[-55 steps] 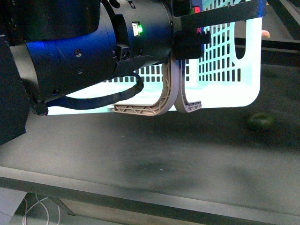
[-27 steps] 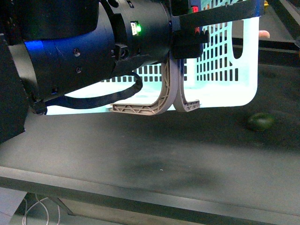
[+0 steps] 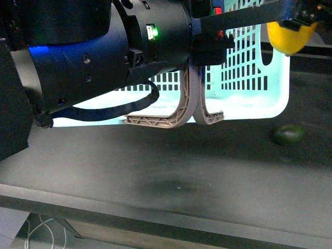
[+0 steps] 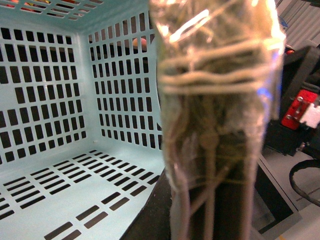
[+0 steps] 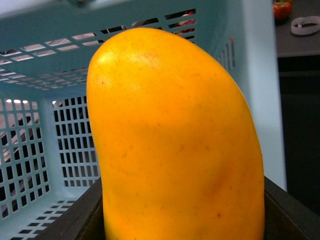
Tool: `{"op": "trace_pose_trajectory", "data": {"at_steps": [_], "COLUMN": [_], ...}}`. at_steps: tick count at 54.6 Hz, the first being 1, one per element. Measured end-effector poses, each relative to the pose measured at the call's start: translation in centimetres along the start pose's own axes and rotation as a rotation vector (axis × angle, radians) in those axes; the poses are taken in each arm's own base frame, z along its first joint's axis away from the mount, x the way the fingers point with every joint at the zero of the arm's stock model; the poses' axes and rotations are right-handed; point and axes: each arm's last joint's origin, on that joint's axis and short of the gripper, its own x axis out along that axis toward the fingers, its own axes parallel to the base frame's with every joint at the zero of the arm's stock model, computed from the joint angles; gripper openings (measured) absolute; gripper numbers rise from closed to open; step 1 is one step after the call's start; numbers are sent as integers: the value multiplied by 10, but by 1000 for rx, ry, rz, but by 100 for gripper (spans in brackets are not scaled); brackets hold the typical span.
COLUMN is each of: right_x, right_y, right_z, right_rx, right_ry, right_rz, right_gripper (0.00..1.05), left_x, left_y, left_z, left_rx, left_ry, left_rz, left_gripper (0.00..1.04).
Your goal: Pick mango with right arm and hold basket with left
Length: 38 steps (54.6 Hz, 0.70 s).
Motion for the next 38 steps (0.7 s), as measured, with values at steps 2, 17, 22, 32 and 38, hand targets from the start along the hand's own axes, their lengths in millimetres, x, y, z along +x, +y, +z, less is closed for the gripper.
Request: {"op": "trace_pose_trajectory", "data": {"at_steps": [2,17,22,32,38], "right_x": [3,33,41,48,48], "right_y": [3,25,27,27,27], "right_z": [0,1,-2,-9,-8], "right_rx": [1,16,19,17,21], "right_ry": [-2,-2,7,16,1], "right_rz": [3,-2,-18,-51,-53], "right_gripper": [63,63,63,78,91], "left_x": [0,0,0,0,0], "left_y": [0,0,0,0,0], "left_z": [0,0,0,0,0], "left_rx": [0,0,0,0,0], "left_ry": [0,0,0,0,0], "left_rz": [0,1,0,0,0], "left_gripper": [5,5,5,5,5]}}
